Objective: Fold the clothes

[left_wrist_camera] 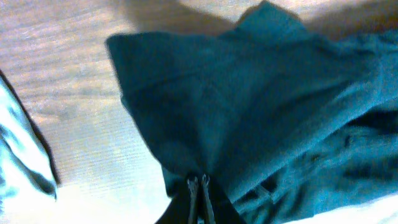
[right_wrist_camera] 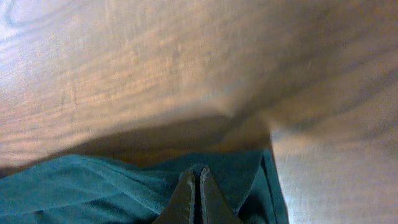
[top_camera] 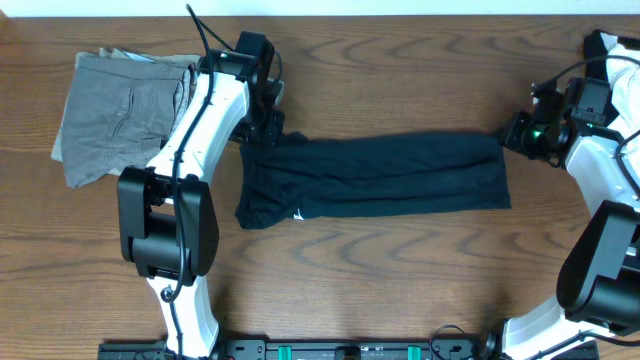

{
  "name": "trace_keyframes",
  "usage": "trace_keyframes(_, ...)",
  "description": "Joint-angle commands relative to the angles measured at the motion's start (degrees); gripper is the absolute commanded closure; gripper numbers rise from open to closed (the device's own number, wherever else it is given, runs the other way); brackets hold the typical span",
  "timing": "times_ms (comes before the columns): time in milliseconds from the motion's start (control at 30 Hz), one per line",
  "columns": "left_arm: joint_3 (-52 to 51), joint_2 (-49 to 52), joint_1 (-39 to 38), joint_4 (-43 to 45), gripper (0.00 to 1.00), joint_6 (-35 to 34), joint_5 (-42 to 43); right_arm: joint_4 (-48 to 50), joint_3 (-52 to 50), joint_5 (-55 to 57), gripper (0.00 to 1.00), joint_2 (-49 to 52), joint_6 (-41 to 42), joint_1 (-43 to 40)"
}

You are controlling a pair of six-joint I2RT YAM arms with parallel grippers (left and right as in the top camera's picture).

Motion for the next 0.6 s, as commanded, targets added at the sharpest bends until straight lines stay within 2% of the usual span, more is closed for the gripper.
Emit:
trace_keyframes(0, -0.3, -2.4, 0.2, -3.2, 0.94, -1.5, -0.7, -3.0, 0.0, -0.6, 0.99, -3.8, -0.4, -0.2)
trace_keyframes(200, -0.3, -2.4, 0.2, -8.7, 0.94, -3.5, -0.6, -10.9, 0.0, 5.0, 0.99, -8.0, -0.1, -0.4)
trace_keyframes(400, -0.3, -2.4, 0.2, -11.3, 0.94, -3.6, 1.7, -17.5, 0.0, 15.3, 0.99, -9.2, 4.2, -0.4)
trace_keyframes(567, -0.3, -2.4, 0.2, -12.8, 0.93, -3.6, 1.9, -19.0, -0.1, 16.6, 0.99, -9.1, 4.8, -0.4)
